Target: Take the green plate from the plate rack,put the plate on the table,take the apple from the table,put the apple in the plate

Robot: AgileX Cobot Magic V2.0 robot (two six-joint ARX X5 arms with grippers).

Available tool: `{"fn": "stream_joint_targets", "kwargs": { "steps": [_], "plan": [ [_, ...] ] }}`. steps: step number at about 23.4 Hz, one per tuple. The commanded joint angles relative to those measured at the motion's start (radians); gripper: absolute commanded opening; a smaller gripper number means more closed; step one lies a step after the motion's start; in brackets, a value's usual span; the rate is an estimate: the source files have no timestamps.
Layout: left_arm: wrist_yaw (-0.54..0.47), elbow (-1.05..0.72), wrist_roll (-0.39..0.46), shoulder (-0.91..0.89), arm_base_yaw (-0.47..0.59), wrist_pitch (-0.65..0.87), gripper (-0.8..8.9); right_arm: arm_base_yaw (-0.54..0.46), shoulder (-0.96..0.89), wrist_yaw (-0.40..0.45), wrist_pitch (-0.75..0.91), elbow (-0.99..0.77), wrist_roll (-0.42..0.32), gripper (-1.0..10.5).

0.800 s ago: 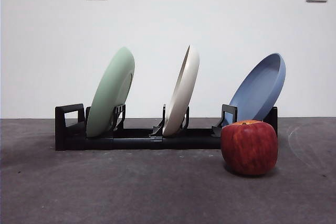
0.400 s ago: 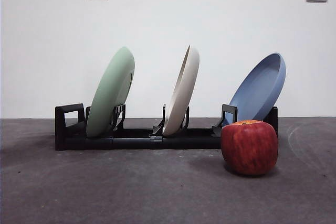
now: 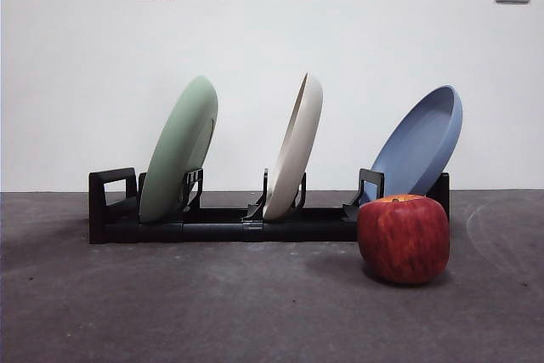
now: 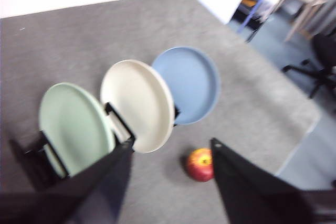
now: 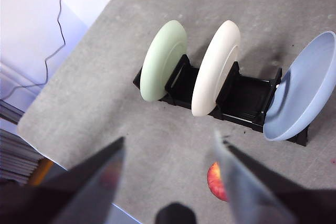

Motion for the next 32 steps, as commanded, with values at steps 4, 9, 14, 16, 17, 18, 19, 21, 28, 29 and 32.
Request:
{"fn": "stream_joint_targets", "kwargs": {
  "steps": [4,9,14,16,17,18,19,21,28,29,32],
  "plan": [
    [-0.119,-0.002,0.001,0.167,-0.074,0.071,4.72,0.091,0.039,0.049,0.005,0.030,0.011,5.0],
    [-0.142,-0.002,-0.082,0.343,-0.085,0.218,4.72,0.134,0.067,0.080,0.011,0.050,0.014,5.0],
    [-0.181,-0.002,-0.082,0.482,-0.085,0.236,4.72,0.140,0.085,0.101,0.013,0.050,0.014,5.0],
    [-0.198,-0.002,-0.082,0.527,-0.085,0.241,4.72,0.140,0.093,0.101,0.015,0.050,0.014,5.0],
    [-0.197,-0.002,-0.082,0.550,-0.085,0.249,4.71,0.140,0.100,0.101,0.015,0.050,0.014,5.0],
    [-0.196,-0.002,-0.083,0.571,-0.085,0.253,4.71,0.140,0.105,0.101,0.015,0.050,0.014,5.0],
    [-0.195,-0.002,-0.085,0.588,-0.085,0.253,4.71,0.140,0.111,0.101,0.015,0.050,0.014,5.0],
    [-0.194,-0.002,-0.085,0.618,-0.092,0.254,4.71,0.140,0.119,0.100,0.014,0.050,0.014,5.0],
    [-0.193,-0.002,-0.086,0.645,-0.122,0.314,4.56,0.140,0.135,0.101,0.028,0.050,0.014,5.0],
    [-0.193,-0.002,-0.086,0.645,-0.125,0.317,4.13,0.140,0.137,0.101,0.034,0.050,0.014,5.0],
    [-0.193,-0.002,-0.085,0.645,-0.127,0.315,2.07,0.140,0.137,0.101,0.038,0.050,0.014,5.0]
  ]
}}
